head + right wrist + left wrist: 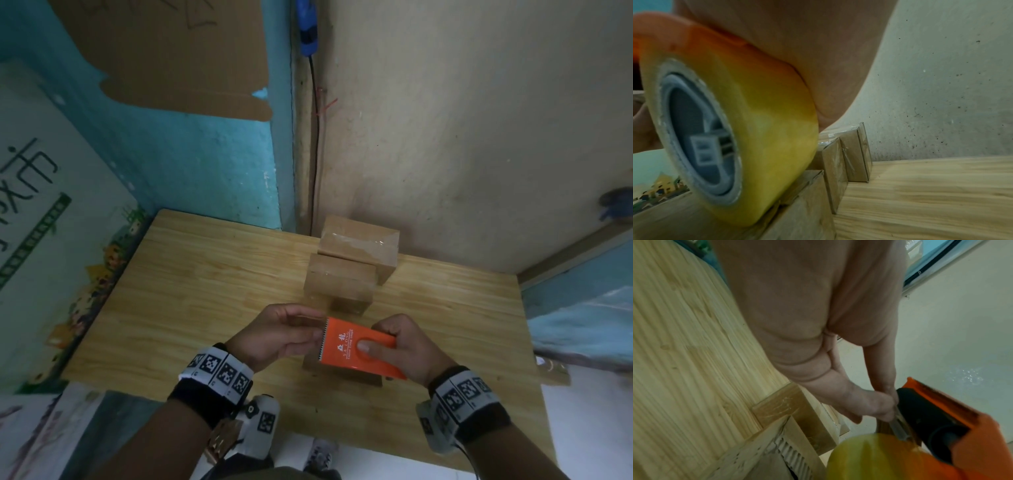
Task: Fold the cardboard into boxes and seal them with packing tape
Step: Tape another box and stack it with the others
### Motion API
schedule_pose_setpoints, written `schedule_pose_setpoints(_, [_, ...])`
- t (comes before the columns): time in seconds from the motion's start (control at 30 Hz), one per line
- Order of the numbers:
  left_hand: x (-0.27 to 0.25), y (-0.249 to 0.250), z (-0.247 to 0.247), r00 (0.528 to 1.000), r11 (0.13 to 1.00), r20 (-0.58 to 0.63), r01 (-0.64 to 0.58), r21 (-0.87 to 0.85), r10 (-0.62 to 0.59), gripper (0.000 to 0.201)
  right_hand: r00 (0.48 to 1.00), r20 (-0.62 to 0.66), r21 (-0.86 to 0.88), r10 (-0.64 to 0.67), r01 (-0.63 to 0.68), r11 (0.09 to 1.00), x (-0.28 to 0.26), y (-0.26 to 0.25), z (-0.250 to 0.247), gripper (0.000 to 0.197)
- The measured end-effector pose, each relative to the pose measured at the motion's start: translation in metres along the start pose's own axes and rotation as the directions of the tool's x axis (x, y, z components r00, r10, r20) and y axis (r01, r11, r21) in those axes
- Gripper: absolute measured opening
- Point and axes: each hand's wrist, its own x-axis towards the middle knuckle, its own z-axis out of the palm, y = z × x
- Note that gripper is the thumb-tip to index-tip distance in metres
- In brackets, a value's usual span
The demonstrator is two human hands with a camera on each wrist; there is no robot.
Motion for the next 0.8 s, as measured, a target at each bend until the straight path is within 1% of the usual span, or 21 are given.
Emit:
schedule_pose_setpoints(0.1, [0.001,0.003,0.001,1.000,0.999,-0.019,-0.002,0.034,0.003,0.032,1.000,0.013,0.012,0.005,-0.005,1.000,0.000,0.000,0.000,0.082])
schedule_pose_setpoints(0.13, [0.001,0.003,0.001,1.000,0.999,-0.031,-0.003,0.046,0.005,0.029,1.000,0.014,0.012,0.007,-0.007,1.000,0.000,0.000,0.001,0.080])
schedule_pose_setpoints(0.2, [0.002,0.004,0.000,0.997,0.999,-0.072,0.011,0.053,-0.007,0.024,1.000,0.021,0.010,0.004,-0.004,1.000,0.000,0.000,0.000,0.078])
schedule_pose_setpoints(0.23, [0.002,0.004,-0.001,0.996,0.999,-0.092,0.017,0.052,-0.012,0.023,1.000,0.029,0.009,0.003,-0.003,1.000,0.000,0.000,0.000,0.081])
schedule_pose_setpoints(0.33, [-0.001,0.008,-0.003,0.995,0.997,-0.102,-0.006,0.076,0.014,0.033,0.999,0.050,-0.010,0.007,-0.006,1.000,-0.001,0.000,-0.002,0.091])
schedule_pose_setpoints(0.47, [-0.002,0.013,-0.010,0.991,0.994,-0.133,-0.015,0.110,0.029,0.051,0.999,0.050,-0.009,0.014,-0.013,1.000,0.001,-0.004,-0.003,0.089])
schedule_pose_setpoints(0.57, [-0.002,0.016,-0.018,0.987,0.995,-0.158,-0.012,0.097,0.027,0.055,0.999,0.033,-0.007,0.029,-0.029,1.000,0.001,-0.006,-0.005,0.084])
schedule_pose_setpoints(0.63, [-0.005,0.021,-0.031,0.979,0.995,-0.203,-0.005,0.098,0.025,0.055,0.998,0.003,0.018,0.057,-0.057,0.998,-0.004,-0.003,-0.010,0.082])
schedule_pose_setpoints(0.73, [-0.004,0.024,-0.052,0.969,0.996,-0.247,0.025,0.088,-0.003,0.055,0.994,-0.048,0.044,0.099,-0.097,0.994,-0.012,-0.001,-0.019,0.085])
schedule_pose_setpoints(0.8, [0.001,0.021,-0.060,0.960,0.993,-0.279,0.064,0.100,-0.034,0.055,0.994,-0.039,0.021,0.107,-0.106,0.994,-0.013,-0.003,-0.016,0.086])
